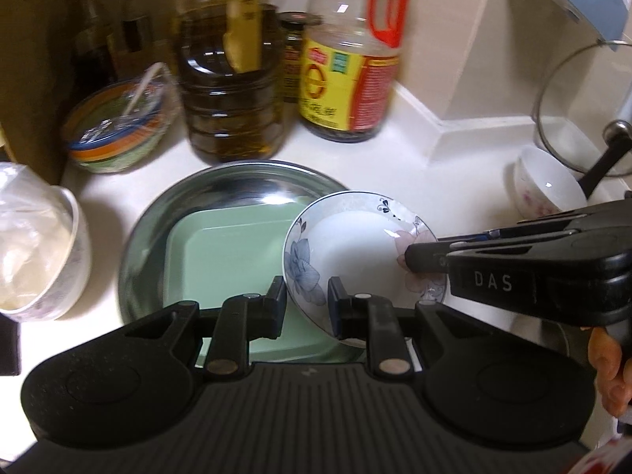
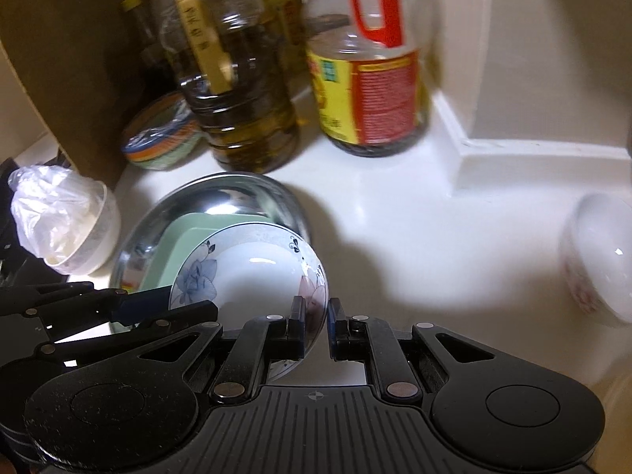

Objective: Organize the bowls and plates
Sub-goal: 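Carry the saucer over the green plate and lower it inside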

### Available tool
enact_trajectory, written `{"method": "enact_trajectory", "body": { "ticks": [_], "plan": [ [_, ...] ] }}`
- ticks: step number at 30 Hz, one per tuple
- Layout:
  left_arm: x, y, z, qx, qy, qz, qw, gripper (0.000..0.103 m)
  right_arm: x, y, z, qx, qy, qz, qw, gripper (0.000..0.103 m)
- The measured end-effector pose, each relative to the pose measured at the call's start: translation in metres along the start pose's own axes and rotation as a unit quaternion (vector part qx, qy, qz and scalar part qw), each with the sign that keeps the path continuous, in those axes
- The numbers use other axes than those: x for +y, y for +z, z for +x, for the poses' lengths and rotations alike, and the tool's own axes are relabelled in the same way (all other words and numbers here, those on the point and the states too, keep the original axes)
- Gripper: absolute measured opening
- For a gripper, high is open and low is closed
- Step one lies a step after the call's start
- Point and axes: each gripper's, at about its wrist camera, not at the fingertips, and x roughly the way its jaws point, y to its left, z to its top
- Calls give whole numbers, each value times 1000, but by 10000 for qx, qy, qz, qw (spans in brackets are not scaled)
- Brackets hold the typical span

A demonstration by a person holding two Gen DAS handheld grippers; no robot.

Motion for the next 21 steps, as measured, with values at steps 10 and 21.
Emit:
{"method": "enact_trajectory", "body": {
  "ticks": [10,21],
  "plan": [
    [34,1,-3,5,273,-282,9992,20,33,11,23,87,227,-293,9993,11],
    [56,1,13,186,361,-366,9985,20,48,17,49,250,280,-306,9988,11]
  ]
}}
